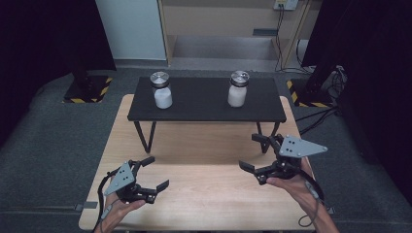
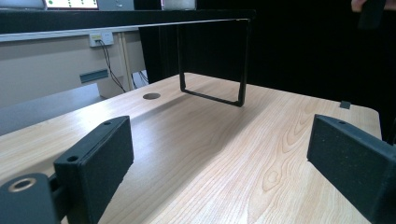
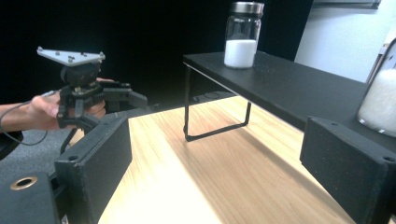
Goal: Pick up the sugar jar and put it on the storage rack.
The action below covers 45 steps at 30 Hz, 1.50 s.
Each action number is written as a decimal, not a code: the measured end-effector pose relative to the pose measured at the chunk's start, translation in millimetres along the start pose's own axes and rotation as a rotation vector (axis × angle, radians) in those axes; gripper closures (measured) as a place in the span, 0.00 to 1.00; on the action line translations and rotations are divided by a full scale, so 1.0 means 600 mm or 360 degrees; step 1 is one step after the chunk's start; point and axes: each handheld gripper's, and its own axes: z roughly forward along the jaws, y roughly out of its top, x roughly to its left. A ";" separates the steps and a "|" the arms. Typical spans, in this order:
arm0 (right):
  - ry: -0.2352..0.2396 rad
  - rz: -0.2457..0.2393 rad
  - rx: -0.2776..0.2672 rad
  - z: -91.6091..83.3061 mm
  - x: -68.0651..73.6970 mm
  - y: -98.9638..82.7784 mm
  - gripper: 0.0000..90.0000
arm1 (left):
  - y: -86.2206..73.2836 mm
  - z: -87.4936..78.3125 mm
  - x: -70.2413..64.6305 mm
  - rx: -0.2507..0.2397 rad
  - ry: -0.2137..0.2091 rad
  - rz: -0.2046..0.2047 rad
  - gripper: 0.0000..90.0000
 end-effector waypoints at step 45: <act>-0.0604 0.0171 -0.0117 -0.057 0.064 -0.190 0.06 | 0.000 0.004 0.004 -0.0025 0.0024 0.0015 0.06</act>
